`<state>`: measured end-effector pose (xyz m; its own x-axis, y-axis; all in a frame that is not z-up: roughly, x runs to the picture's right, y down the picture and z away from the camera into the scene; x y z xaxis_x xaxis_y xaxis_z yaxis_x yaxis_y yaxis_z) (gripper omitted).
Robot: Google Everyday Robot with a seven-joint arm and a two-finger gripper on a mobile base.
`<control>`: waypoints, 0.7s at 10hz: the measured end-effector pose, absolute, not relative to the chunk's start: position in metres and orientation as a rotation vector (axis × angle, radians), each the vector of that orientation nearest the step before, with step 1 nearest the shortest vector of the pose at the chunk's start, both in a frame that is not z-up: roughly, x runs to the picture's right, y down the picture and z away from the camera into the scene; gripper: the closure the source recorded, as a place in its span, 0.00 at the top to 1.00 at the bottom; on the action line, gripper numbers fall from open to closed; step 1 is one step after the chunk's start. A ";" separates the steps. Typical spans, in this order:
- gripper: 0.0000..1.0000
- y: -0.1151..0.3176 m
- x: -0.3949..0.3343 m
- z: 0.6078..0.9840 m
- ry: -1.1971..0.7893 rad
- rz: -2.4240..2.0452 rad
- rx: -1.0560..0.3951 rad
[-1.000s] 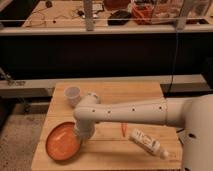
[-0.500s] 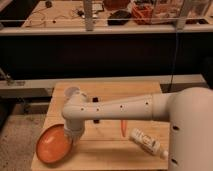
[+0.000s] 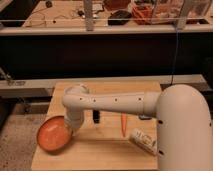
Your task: Drag the ceramic bowl in a circle
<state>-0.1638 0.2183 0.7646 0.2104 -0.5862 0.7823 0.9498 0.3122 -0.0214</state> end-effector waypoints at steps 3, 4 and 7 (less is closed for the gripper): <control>0.00 0.209 -0.126 0.780 -0.722 -1.054 -0.601; 0.00 0.206 -0.110 0.785 -0.709 -1.018 -0.606; 0.00 0.202 -0.081 0.786 -0.687 -0.968 -0.585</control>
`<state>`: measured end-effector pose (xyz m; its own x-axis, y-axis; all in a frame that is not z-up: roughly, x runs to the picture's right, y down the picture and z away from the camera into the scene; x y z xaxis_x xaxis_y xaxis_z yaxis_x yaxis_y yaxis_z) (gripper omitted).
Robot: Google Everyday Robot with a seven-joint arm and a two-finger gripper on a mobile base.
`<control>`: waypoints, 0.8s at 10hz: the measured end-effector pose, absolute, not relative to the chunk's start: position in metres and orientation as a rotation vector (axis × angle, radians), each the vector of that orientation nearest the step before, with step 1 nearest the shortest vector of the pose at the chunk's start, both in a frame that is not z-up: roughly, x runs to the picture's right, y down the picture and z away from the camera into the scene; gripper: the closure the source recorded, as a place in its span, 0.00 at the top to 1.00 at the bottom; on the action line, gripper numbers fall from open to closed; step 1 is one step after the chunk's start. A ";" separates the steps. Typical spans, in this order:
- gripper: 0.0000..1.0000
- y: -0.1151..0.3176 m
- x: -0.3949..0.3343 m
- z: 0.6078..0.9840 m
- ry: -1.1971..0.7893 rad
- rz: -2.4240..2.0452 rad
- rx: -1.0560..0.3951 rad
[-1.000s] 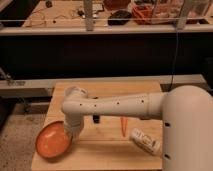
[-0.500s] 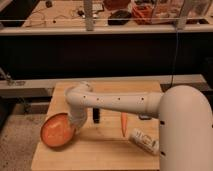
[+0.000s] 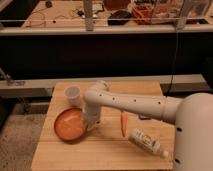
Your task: Drag the ceramic bowl in a circle
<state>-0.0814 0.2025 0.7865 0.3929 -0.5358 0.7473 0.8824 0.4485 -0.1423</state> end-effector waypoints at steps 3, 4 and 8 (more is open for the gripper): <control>0.00 0.217 -0.070 0.766 -0.676 -0.980 -0.564; 0.00 0.228 -0.064 0.750 -0.678 -0.993 -0.557; 0.00 0.262 -0.059 0.725 -0.729 -1.064 -0.543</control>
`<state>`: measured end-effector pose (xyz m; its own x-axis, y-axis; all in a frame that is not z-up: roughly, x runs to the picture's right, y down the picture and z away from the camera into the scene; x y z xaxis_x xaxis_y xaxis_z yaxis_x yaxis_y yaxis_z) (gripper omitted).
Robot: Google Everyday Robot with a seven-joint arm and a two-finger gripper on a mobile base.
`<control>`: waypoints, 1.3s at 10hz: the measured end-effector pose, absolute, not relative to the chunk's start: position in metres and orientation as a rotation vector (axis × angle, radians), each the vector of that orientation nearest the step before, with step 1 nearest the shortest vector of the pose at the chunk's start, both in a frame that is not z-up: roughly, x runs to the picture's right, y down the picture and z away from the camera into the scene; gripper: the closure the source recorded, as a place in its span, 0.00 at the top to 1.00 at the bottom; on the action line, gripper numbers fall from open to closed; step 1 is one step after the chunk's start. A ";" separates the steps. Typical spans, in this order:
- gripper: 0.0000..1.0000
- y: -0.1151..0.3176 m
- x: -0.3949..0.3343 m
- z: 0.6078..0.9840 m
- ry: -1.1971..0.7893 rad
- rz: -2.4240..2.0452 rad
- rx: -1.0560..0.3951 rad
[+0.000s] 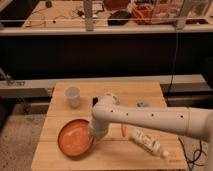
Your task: Drag the ceramic bowl in a circle
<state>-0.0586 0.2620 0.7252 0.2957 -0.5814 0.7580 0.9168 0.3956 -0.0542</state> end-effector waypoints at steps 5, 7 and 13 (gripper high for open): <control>0.00 0.277 -0.135 0.711 -0.779 -1.256 -0.502; 0.00 0.271 -0.157 0.721 -0.797 -1.279 -0.498; 0.00 0.200 -0.153 0.790 -0.801 -1.181 -0.554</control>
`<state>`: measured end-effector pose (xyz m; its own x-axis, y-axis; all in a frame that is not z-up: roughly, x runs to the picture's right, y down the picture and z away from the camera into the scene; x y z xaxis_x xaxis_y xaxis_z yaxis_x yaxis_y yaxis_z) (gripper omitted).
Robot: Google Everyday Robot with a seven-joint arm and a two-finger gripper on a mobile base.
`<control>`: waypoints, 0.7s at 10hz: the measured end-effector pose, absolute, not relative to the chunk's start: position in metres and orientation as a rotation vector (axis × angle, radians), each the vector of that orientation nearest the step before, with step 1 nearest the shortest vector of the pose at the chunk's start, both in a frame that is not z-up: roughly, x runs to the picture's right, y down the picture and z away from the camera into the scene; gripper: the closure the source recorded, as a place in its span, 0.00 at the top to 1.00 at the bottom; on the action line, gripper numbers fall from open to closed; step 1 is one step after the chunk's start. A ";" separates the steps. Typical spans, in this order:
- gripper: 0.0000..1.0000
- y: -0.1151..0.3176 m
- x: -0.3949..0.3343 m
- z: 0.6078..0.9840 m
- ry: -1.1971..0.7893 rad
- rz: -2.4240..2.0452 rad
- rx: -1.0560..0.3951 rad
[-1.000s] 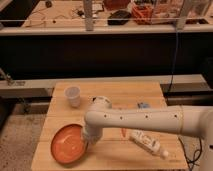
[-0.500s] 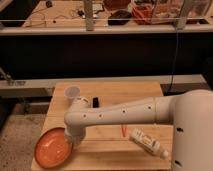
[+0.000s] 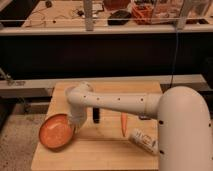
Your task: Drag the ceramic bowl in a circle
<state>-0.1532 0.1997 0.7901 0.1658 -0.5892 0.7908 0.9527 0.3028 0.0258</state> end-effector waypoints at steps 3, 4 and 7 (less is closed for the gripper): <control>0.00 0.185 -0.118 0.813 -0.771 -1.080 -0.596; 0.00 0.187 -0.101 0.815 -0.763 -1.048 -0.607; 0.00 0.193 -0.047 0.803 -0.733 -0.975 -0.600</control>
<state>-0.0468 0.1928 0.8029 0.3639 -0.5131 0.7774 0.8892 0.4398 -0.1261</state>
